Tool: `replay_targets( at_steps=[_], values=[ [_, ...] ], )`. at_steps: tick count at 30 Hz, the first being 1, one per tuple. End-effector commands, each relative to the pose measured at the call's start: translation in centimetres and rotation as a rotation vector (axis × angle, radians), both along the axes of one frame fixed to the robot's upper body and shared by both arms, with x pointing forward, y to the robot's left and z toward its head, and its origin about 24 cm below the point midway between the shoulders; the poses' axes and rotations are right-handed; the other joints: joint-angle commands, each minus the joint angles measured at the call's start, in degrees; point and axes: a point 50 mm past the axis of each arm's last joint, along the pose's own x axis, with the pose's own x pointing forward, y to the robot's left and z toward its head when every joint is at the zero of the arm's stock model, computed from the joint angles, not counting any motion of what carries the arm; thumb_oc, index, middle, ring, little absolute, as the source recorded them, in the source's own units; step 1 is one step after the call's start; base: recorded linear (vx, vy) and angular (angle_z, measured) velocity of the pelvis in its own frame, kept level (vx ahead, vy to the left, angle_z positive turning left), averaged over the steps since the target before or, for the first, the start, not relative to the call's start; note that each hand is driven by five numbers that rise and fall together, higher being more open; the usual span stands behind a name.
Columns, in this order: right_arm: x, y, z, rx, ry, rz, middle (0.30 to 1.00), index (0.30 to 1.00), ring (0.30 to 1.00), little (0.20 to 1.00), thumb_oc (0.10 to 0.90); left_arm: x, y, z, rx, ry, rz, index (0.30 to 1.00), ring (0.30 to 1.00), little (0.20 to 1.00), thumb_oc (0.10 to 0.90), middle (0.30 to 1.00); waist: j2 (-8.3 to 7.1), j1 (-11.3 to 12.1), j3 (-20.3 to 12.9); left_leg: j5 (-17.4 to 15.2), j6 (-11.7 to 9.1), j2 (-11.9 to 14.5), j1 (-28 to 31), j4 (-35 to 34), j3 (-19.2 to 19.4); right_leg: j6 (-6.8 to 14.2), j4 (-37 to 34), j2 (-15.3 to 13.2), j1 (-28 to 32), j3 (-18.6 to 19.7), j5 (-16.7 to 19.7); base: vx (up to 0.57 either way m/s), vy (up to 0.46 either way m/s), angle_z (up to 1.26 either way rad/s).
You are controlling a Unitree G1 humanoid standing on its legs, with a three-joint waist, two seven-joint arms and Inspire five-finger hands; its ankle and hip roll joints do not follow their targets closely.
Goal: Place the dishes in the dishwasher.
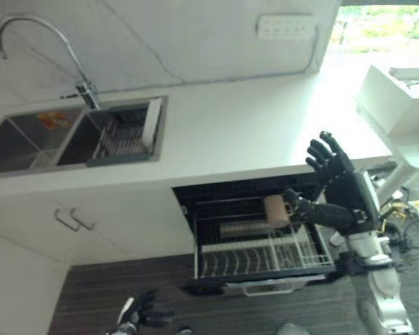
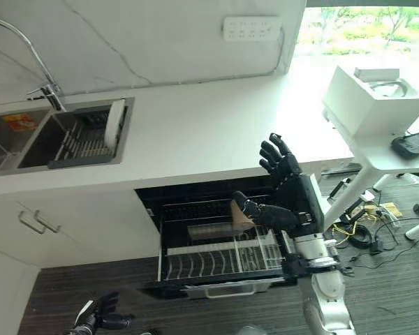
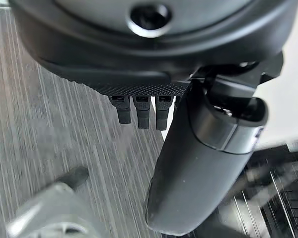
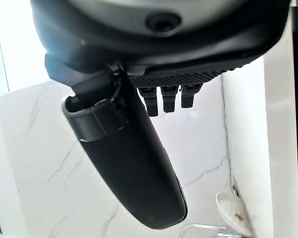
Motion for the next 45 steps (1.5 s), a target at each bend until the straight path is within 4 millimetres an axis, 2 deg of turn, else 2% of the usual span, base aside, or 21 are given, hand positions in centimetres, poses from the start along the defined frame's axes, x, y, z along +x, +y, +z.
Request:
replay_targets(
  at_steps=[1, 5, 8, 10, 13, 14, 16, 20, 22, 23, 24, 27, 28, 29, 32, 34, 35, 36, 38, 40, 45],
  values=[
    [0.1, 0.6, 5.2, -0.006, -0.301, -0.032, 0.9, 0.9, 0.9, 0.9, 0.8, 3.2, 2.9, 3.5, 0.162, -0.187, -0.13, 0.9, 0.9, 0.9, 0.8, 0.9, 2.26, 0.2, -0.8, -4.4, 2.7, -1.2, 1.8, 1.3, -2.4, 1.8, 1.9, 7.0, 3.5, -2.4, -6.4, 0.06, 0.417, 0.22],
    [0.3, 1.3, 5.3, 0.024, -0.304, -0.036, 0.9, 0.9, 0.9, 0.9, 0.8, 3.0, 2.6, 2.8, 0.181, -0.154, -0.191, 0.9, 0.9, 0.9, 0.8, 0.9, 2.95, 0.5, -0.9, -6.4, 5.4, -4.6, 1.3, 1.3, -4.1, 3.2, 2.5, 5.6, 2.9, -0.9, -1.8, 0.01, 0.316, 0.34],
    [0.7, 2.3, 5.7, 0.029, -0.313, -0.027, 0.9, 0.9, 0.9, 0.9, 0.8, 2.9, 2.5, 2.3, 0.173, -0.12, -0.202, 0.9, 0.9, 0.9, 0.8, 0.9, 3.2, 2.0, -1.0, -7.2, 6.7, -6.2, 1.1, 1.3, -3.1, 3.6, 4.4, 4.6, 2.2, -2.7, -0.5, -0.02, 0.19, 0.04],
    [1.2, 2.9, 6.3, 0.041, -0.317, -0.008, 0.9, 0.9, 0.9, 0.9, 0.8, 2.1, 2.1, 1.2, 0.151, -0.07, -0.164, 0.9, 0.9, 0.9, 0.8, 0.9, 3.22, 2.9, -1.1, -7.9, 7.4, -6.6, 0.7, 1.3, -2.2, 3.2, 5.8, 5.9, 1.5, -4.8, -1.1, 0.0, 0.117, -0.27],
    [1.6, 3.9, 6.6, 0.058, -0.305, 0.02, 0.9, 0.9, 0.9, 0.9, 0.8, 0.5, 1.5, -0.6, 0.076, 0.016, -0.036, 0.9, 0.9, 0.9, 0.8, 0.9, 1.94, 2.0, -0.6, -8.2, 7.1, -7.7, 0.8, 1.3, -2.8, 1.8, 1.9, 13.4, 1.2, -5.0, -1.9, 0.07, -0.031, -0.52],
    [1.8, 4.3, 6.6, 0.076, -0.286, 0.035, 0.9, 0.9, 0.9, 0.9, 0.8, -0.3, 1.1, -1.4, 0.031, 0.06, 0.024, 0.9, 0.9, 0.9, 0.8, 0.9, 0.74, 1.6, -0.2, -8.0, 6.6, -8.8, 1.2, 1.3, -2.5, 1.2, 1.9, 14.0, -0.3, -5.3, -2.2, 0.1, -0.106, -0.22],
    [2.2, 4.2, 6.4, 0.089, -0.258, 0.048, 0.9, 0.9, 0.9, 0.9, 0.8, -0.9, 0.6, -1.9, -0.023, 0.094, 0.074, 0.9, 0.9, 0.9, 0.8, 0.9, 0.4, 1.5, -0.1, -7.6, 6.4, -8.7, 1.3, 1.3, -1.9, 0.8, 1.9, 13.7, -0.7, -5.4, -2.4, 0.08, -0.104, -0.34],
    [2.3, 3.5, 5.9, 0.109, -0.222, 0.058, 0.9, 0.9, 0.9, 0.9, 0.8, -2.6, -0.9, -3.0, -0.074, 0.143, 0.13, 0.9, 0.9, 0.9, 0.8, 0.9, -0.92, 0.9, -0.2, -7.5, 5.6, -9.7, 3.0, 1.3, 0.9, -1.2, 1.9, 14.0, -1.5, -4.8, -6.7, 0.09, -0.143, -0.22],
    [2.3, 3.0, 6.1, 0.085, -0.236, 0.048, 0.9, 0.9, 0.9, 0.9, 0.8, -3.2, -1.8, -3.4, -0.075, 0.157, 0.123, 0.9, 0.9, 0.9, 0.8, 0.9, -2.86, 1.5, 0.6, -5.5, 4.9, -12.0, 4.2, 1.3, 2.0, -2.3, 1.9, 12.8, -0.6, -4.1, -8.0, 0.09, -0.148, 0.03],
    [2.6, 2.7, 6.2, 0.09, -0.238, 0.04, 0.9, 0.9, 0.9, 0.9, 0.8, -3.4, -1.9, -3.4, -0.054, 0.159, 0.13, 0.9, 0.9, 0.9, 0.8, 0.9, -3.84, 2.7, 2.2, -3.2, 3.6, -11.5, 1.7, 6.0, 0.8, -3.3, 1.9, 12.0, 1.0, -3.3, -8.5, 0.08, -0.137, 0.07],
    [2.7, 2.7, 6.3, 0.088, -0.244, 0.036, 0.9, 0.9, 0.9, 0.9, 0.8, -3.5, -1.8, -3.4, -0.047, 0.163, 0.154, 0.9, 0.9, 0.9, 0.8, 0.9, -3.83, 3.1, 2.8, -2.8, 3.3, -10.7, 0.0, 8.4, -0.2, -3.7, 1.9, 12.3, 1.4, -2.8, -8.7, 0.08, -0.085, 0.07],
    [3.1, 3.7, 6.5, 0.071, -0.255, 0.052, 0.9, 0.9, 0.9, 0.9, 0.8, -4.5, -1.2, -3.7, -0.027, 0.209, 0.248, 0.9, 0.9, 0.9, 0.8, 0.9, -3.66, 4.1, 2.7, -0.4, 3.2, -9.3, 0.1, 1.8, -1.2, -3.5, 1.9, 12.8, 1.2, -1.2, -9.3, 0.11, 0.085, 0.08],
    [3.1, 3.9, 6.5, 0.066, -0.254, 0.056, 0.9, 0.9, 0.9, 0.9, 0.8, -5.0, -1.3, -3.8, -0.023, 0.223, 0.272, 0.9, 0.9, 0.9, 0.8, 0.9, -3.0, 4.1, 2.4, -0.4, 2.7, -7.1, -1.2, 1.3, -1.9, -3.5, 1.9, 13.4, 1.2, -1.1, -9.8, 0.16, 0.313, -0.3],
    [3.2, 4.6, 6.6, 0.047, -0.262, 0.079, 0.9, 0.9, 0.9, 0.9, 0.8, -6.1, -1.9, -4.3, -0.015, 0.237, 0.324, 0.9, 0.9, 0.9, 0.8, 0.9, -1.44, 4.4, 1.9, 3.2, -0.7, 0.4, -5.8, 1.3, -6.0, -3.2, 1.9, 14.3, 1.4, -0.4, -10.9, 0.14, 0.282, -0.21],
    [3.1, 5.0, 6.8, 0.035, -0.274, 0.099, 0.9, 0.9, 0.9, 0.9, 0.8, -6.6, -2.2, -4.5, 0.005, 0.248, 0.327, 0.9, 0.9, 0.9, 0.8, 0.9, -0.79, 4.7, 1.8, 7.1, -2.8, 4.7, -8.2, 1.3, -9.1, -2.9, 1.9, 14.1, 1.8, 0.0, -11.2, 0.14, 0.223, -0.2],
    [2.8, 5.0, 7.2, 0.034, -0.291, 0.109, 0.9, 0.9, 0.9, 0.9, 0.8, -6.8, -2.5, -4.6, 0.02, 0.261, 0.32, 0.9, 0.9, 0.9, 0.8, 0.9, -0.51, 4.3, 1.9, 8.2, -3.6, 8.0, -8.6, 1.3, -6.8, -2.4, 1.9, 12.7, 2.5, -1.9, -11.3, 0.17, 0.2, -0.5],
    [2.7, 4.9, 7.4, 0.034, -0.302, 0.103, 0.9, 0.9, 0.9, 0.9, 0.8, -6.7, -2.5, -4.6, 0.03, 0.266, 0.309, 0.9, 0.9, 0.9, 0.8, 0.9, -0.76, 3.6, 1.6, 5.8, -4.2, 9.0, -7.3, 1.3, -4.2, -1.6, 1.9, 11.2, 3.6, -3.8, -12.0, 0.17, 0.141, -0.38],
    [2.5, 4.9, 7.3, 0.033, -0.305, 0.093, 0.9, 0.9, 0.9, 0.9, 0.8, -6.5, -2.5, -4.6, 0.033, 0.271, 0.292, 0.9, 0.9, 0.9, 0.8, 0.9, -0.7, 3.4, 1.7, 5.6, -4.6, 9.5, -7.2, 1.3, -3.1, -1.3, 1.9, 10.5, 4.1, -4.4, -11.9, 0.23, 0.186, -0.24],
    [2.4, 4.7, 6.8, 0.073, -0.285, 0.069, 0.9, 0.9, 0.9, 0.9, 0.8, -6.5, -2.8, -4.6, 0.062, 0.28, 0.238, 0.9, 0.9, 0.9, 0.8, 0.9, -0.52, 3.3, 1.6, 5.2, -3.2, 9.3, -6.1, 1.3, -0.8, -1.0, 1.9, 9.1, 4.4, -6.4, -10.4, 0.14, 0.203, 0.09],
    [2.2, 5.0, 6.7, 0.078, -0.291, 0.051, 0.9, 0.9, 0.9, 0.9, 0.8, -6.1, -2.5, -4.5, 0.076, 0.267, 0.201, 0.9, 0.9, 0.9, 0.8, 0.9, -0.44, 3.6, 1.1, 3.9, -2.4, 7.7, -5.3, 1.3, -0.7, -0.5, 1.9, 8.5, 4.6, -6.9, -10.1, 0.15, 0.159, 0.12],
    [2.1, 6.2, 7.2, 0.059, -0.308, 0.045, 0.9, 0.9, 0.9, 0.9, 0.8, -4.9, -1.6, -4.1, 0.092, 0.244, 0.175, 0.9, 0.9, 0.9, 0.8, 0.9, -0.39, 4.4, 0.5, 0.7, -0.5, 3.3, -4.3, 1.3, -4.2, 0.3, 1.9, 7.3, 3.0, -5.1, -9.2, 0.11, 0.074, 0.11]
  ],
)
